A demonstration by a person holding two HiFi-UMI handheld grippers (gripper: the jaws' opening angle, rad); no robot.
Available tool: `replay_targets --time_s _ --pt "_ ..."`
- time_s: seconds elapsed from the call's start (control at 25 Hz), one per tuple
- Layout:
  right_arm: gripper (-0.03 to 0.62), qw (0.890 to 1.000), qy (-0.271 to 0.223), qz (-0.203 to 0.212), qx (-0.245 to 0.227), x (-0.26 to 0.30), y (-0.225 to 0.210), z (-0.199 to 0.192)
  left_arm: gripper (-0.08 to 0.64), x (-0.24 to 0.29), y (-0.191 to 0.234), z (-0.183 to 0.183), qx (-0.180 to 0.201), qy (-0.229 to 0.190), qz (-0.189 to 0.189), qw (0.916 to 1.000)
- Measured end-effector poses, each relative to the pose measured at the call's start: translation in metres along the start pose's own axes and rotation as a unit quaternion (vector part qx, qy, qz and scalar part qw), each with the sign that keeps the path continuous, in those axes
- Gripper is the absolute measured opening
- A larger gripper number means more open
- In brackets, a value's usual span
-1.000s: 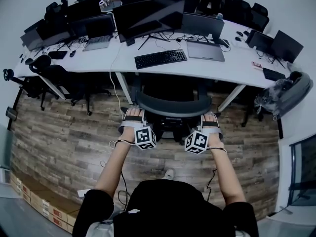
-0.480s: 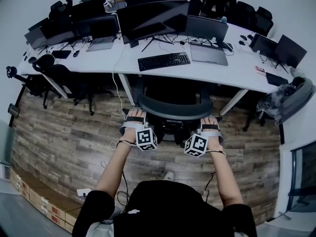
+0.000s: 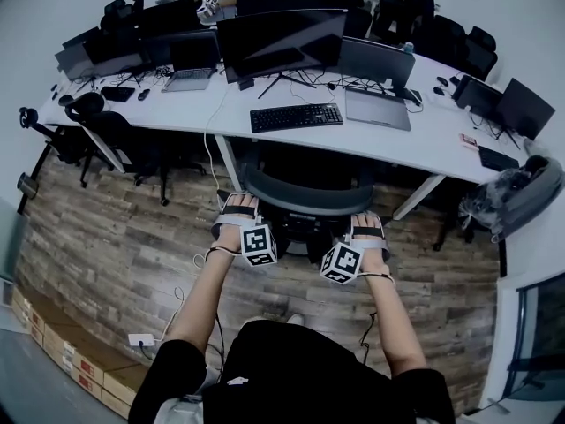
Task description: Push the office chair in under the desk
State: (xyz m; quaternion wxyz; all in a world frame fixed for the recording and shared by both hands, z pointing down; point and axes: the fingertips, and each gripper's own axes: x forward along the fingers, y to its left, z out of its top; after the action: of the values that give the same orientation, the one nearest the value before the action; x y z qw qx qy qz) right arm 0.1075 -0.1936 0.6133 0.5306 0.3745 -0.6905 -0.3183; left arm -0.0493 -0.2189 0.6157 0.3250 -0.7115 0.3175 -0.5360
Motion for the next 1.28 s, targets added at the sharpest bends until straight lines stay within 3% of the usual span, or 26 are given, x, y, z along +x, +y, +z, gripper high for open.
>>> replay_targets --time_s 0.52,0.8,1.28 --pt "0.327 1.0 -0.018 -0.005 -0.005 0.014 -0.01 0.001 0.368 0.016 0.01 -0.003 -0.004 0.018 -0.006 0.9998" --pt "0.327 1.0 -0.018 -0.003 -0.005 0.029 -0.021 -0.005 0.368 0.031 0.022 0.002 -0.007 0.008 -0.012 0.9999" --pt "0.325 1.0 -0.014 -0.005 0.0 0.083 -0.055 -0.02 0.368 0.092 0.056 0.003 -0.001 0.006 -0.011 0.9999"
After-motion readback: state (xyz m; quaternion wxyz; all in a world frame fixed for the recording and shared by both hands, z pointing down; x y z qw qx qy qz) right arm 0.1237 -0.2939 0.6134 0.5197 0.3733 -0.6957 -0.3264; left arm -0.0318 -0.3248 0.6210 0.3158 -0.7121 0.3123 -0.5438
